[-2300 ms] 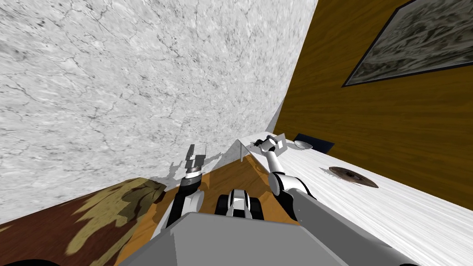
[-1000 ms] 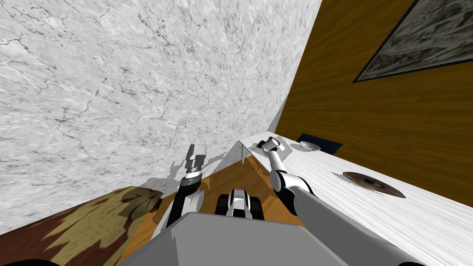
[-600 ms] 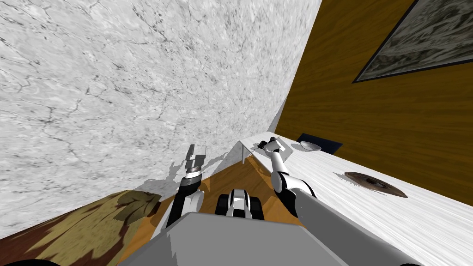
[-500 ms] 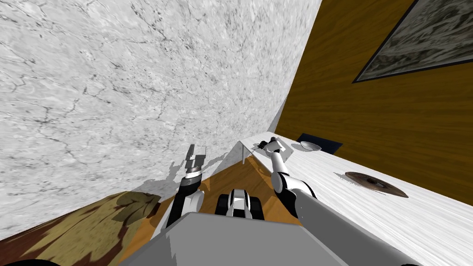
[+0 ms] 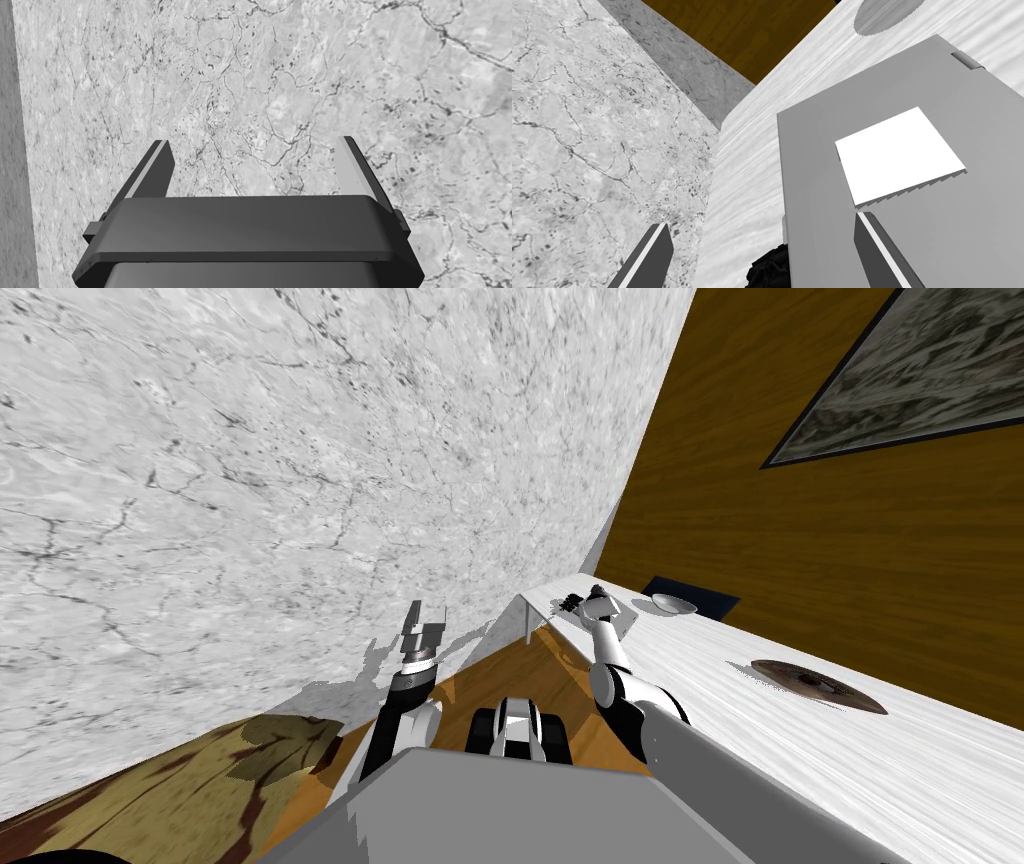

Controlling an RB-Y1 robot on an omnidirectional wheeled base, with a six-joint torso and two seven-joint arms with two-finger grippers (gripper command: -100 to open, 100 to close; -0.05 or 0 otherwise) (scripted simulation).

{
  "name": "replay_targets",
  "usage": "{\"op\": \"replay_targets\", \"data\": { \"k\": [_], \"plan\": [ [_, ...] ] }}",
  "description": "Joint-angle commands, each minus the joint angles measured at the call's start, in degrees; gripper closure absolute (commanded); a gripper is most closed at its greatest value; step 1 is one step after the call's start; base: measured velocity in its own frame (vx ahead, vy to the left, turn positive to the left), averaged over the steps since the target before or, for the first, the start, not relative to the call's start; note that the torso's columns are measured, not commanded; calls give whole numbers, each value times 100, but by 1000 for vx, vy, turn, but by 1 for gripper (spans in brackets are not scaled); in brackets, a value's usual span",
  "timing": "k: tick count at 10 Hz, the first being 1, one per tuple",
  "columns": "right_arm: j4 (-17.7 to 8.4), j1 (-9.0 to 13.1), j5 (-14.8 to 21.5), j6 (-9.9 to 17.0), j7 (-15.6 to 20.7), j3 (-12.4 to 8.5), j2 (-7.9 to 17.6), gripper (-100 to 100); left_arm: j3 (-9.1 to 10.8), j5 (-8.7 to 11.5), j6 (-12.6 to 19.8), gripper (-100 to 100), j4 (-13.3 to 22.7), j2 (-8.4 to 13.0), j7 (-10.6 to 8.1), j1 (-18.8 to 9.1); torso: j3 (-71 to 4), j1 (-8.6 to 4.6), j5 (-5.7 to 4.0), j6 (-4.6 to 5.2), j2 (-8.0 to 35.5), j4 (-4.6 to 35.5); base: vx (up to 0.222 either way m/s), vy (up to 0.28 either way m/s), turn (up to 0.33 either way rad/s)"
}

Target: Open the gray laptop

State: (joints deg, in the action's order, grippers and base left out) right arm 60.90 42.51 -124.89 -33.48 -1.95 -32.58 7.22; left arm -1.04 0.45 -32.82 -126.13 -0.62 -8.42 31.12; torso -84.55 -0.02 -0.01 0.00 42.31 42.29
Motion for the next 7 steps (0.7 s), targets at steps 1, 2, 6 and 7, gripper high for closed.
{"op": "replay_targets", "data": {
  "k": [1, 2, 6, 7],
  "plan": [
    [186, -120, -267, 209, -240, -176, 32, -100, 0, 0, 0, 0, 0, 0, 0, 0, -2, -1, 0, 1, -3, -1, 32, 43, -33],
    [233, -155, -347, 284, -335, -238, 56, -100, 0, 0, 0, 0, 0, 0, 0, 0, -2, 0, 0, 0, -3, -1, 22, 48, -28],
    [467, -335, -752, 673, -822, -556, 155, -100, 0, 0, 0, 0, 0, 0, 0, 0, -3, 5, 2, 0, -6, -2, 31, 55, -38],
    [518, -376, -840, 760, -931, -627, 162, -100, 0, 0, 0, 0, 0, 0, 0, 0, -4, 3, 1, -1, -6, -2, 38, 52, -32]
  ]
}}
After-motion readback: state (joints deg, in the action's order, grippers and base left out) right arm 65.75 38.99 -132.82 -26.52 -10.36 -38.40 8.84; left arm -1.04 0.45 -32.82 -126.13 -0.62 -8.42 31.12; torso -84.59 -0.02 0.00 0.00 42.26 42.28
